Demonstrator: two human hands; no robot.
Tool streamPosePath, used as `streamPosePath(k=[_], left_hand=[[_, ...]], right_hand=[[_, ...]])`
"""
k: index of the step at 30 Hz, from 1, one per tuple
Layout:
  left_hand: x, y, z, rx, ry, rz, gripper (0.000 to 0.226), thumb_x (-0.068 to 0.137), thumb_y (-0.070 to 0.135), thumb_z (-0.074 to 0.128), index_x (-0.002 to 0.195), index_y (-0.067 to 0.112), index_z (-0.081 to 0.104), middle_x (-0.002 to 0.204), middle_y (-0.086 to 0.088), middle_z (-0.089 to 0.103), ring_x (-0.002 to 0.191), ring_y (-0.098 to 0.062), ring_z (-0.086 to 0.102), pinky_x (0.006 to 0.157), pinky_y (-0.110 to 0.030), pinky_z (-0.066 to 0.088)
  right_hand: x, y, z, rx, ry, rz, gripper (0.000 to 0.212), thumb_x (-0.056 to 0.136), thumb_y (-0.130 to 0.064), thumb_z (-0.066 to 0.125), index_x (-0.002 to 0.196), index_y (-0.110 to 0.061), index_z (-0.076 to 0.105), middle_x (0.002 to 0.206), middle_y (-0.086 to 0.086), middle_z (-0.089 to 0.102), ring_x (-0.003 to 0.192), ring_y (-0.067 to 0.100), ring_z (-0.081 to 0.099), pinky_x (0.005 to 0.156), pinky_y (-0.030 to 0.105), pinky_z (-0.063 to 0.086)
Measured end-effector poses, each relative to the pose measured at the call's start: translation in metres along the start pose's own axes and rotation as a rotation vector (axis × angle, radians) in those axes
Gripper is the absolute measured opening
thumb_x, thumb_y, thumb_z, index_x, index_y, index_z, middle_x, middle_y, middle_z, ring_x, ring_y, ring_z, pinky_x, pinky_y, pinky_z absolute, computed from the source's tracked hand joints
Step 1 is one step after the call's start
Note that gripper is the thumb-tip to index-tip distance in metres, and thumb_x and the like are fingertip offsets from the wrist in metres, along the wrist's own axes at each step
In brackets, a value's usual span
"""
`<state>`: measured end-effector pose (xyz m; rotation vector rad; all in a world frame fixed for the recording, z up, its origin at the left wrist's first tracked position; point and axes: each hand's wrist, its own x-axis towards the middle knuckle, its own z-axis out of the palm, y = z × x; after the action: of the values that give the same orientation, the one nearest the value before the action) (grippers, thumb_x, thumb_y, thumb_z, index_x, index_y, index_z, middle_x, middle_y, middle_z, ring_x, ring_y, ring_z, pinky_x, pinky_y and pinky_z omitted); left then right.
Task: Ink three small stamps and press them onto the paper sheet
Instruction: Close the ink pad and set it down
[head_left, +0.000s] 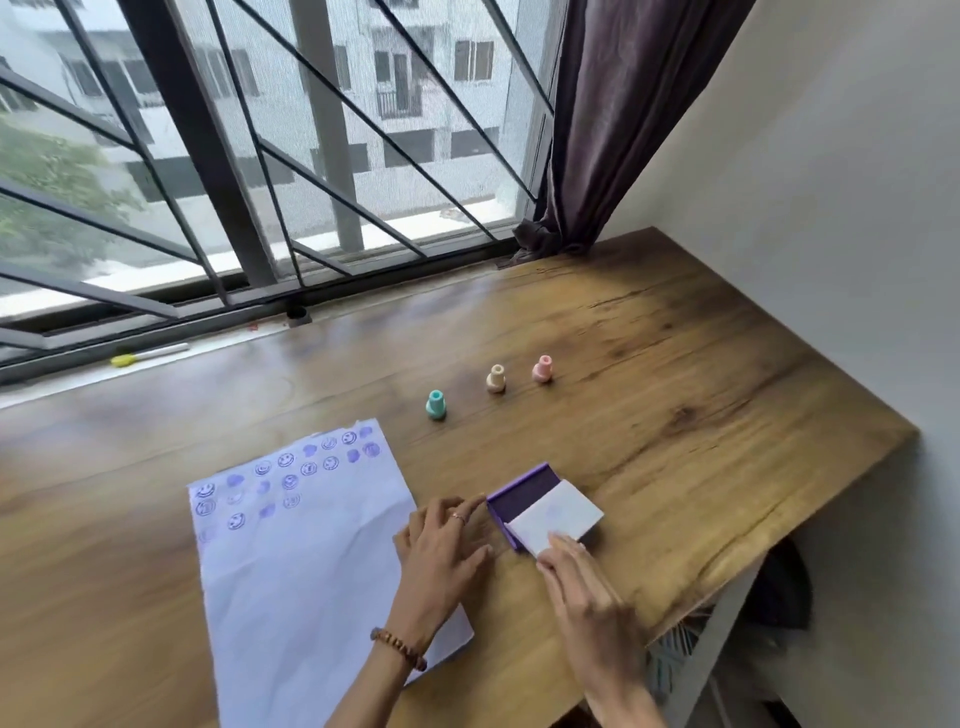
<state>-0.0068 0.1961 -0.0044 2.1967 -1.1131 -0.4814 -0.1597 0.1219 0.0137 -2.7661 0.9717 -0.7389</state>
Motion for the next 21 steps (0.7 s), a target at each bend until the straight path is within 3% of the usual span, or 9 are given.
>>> streamPosePath(k=[1, 3, 4, 7, 10, 13, 21], left_hand=[[0.0, 0.0, 0.001, 0.004, 0.004, -0.001, 0.05, 0.086, 0.033, 0.058, 0.131, 0.038, 0.039, 0.127, 0.006, 0.043, 0.116, -0.013, 0.03, 0.085, -0.025, 0.015], [0.0, -0.001, 0.003, 0.01, 0.027, 0.003, 0.051, 0.084, 0.033, 0.058, 0.131, 0.04, 0.038, 0.125, 0.007, 0.043, 0.115, -0.01, 0.028, 0.08, -0.022, 0.011], [0.0, -0.002, 0.003, 0.009, 0.036, 0.006, 0.051, 0.084, 0.032, 0.058, 0.13, 0.041, 0.039, 0.123, 0.008, 0.043, 0.114, -0.009, 0.028, 0.079, -0.021, 0.009], [0.001, -0.002, 0.002, -0.003, 0.04, 0.015, 0.049, 0.084, 0.032, 0.057, 0.129, 0.04, 0.041, 0.123, 0.008, 0.044, 0.114, -0.01, 0.028, 0.079, -0.022, 0.009], [-0.001, -0.001, 0.001, 0.001, 0.034, 0.023, 0.048, 0.085, 0.031, 0.056, 0.13, 0.038, 0.042, 0.123, 0.006, 0.044, 0.114, -0.012, 0.03, 0.079, -0.022, 0.009], [-0.002, -0.002, 0.001, -0.004, 0.029, 0.034, 0.047, 0.085, 0.032, 0.055, 0.13, 0.037, 0.041, 0.124, 0.005, 0.043, 0.115, -0.012, 0.03, 0.08, -0.022, 0.009], [-0.002, -0.002, 0.001, -0.015, 0.033, 0.043, 0.048, 0.086, 0.032, 0.053, 0.132, 0.036, 0.038, 0.125, 0.004, 0.041, 0.117, -0.013, 0.03, 0.083, -0.023, 0.009]], right_hand=[[0.0, -0.002, 0.001, 0.018, -0.032, 0.012, 0.045, 0.098, -0.028, 0.032, 0.081, -0.014, 0.072, 0.097, 0.002, 0.075, 0.091, 0.013, 0.071, 0.077, 0.025, 0.057], [0.0, -0.004, 0.002, 0.065, -0.08, 0.019, 0.012, 0.088, -0.02, 0.058, 0.085, -0.017, 0.069, 0.099, 0.0, 0.073, 0.095, 0.012, 0.069, 0.076, 0.024, 0.058], [0.0, -0.005, 0.002, 0.086, -0.105, 0.05, 0.007, 0.08, -0.017, 0.071, 0.086, -0.018, 0.068, 0.1, -0.002, 0.072, 0.097, 0.012, 0.069, 0.075, 0.024, 0.058], [0.006, 0.0, 0.007, 0.196, -0.11, 0.242, 0.034, 0.072, -0.025, 0.078, 0.102, -0.018, 0.064, 0.11, 0.0, 0.066, 0.105, 0.017, 0.063, 0.084, 0.029, 0.056], [0.018, 0.004, 0.01, 0.295, -0.213, 0.462, 0.06, 0.07, -0.038, 0.077, 0.123, -0.021, 0.055, 0.138, 0.013, 0.043, 0.13, 0.027, 0.04, 0.101, 0.041, 0.044], [0.025, 0.006, 0.013, 0.325, -0.352, 0.557, 0.062, 0.072, -0.044, 0.072, 0.128, -0.031, 0.049, 0.151, 0.014, 0.023, 0.139, 0.028, 0.023, 0.11, 0.042, 0.033], [0.021, 0.002, 0.009, 0.283, -0.258, 0.517, 0.06, 0.069, -0.034, 0.077, 0.124, -0.028, 0.052, 0.136, 0.01, 0.035, 0.125, 0.024, 0.034, 0.096, 0.03, 0.037]])
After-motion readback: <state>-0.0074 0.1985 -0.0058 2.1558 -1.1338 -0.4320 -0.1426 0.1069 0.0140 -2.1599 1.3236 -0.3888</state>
